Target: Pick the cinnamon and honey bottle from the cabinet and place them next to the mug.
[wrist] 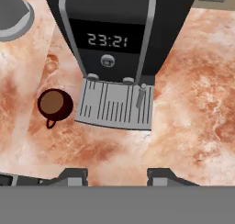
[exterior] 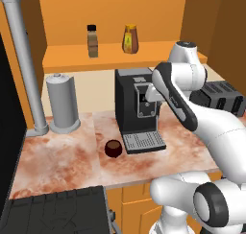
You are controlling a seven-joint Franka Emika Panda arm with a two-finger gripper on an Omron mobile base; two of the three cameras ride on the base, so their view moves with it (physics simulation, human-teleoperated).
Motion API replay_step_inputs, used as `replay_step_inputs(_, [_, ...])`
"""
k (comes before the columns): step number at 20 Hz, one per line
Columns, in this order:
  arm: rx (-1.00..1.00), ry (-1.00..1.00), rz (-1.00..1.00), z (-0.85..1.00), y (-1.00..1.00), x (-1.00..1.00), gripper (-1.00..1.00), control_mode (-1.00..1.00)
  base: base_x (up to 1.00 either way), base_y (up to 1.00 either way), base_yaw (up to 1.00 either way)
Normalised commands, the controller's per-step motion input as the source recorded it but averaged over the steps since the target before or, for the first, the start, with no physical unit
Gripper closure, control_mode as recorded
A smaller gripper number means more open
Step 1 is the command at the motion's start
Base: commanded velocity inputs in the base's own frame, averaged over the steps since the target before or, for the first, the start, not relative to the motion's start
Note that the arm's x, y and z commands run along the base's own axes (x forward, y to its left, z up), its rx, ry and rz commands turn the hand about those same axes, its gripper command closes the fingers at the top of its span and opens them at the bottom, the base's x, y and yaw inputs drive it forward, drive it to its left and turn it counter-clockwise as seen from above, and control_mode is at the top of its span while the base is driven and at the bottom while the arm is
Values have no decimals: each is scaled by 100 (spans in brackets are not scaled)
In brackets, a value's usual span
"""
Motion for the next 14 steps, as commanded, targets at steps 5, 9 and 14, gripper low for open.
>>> replay_step_inputs(5, [0,-7,0,-3,2,-15,-100,-100,0,0,0])
replay_step_inputs(9, [2,-34,0,15,30,-69,-100,-100,0,0,0])
replay_step_inputs(14, [0,-43,1,74,29,-37,-100,-100,0,0,0])
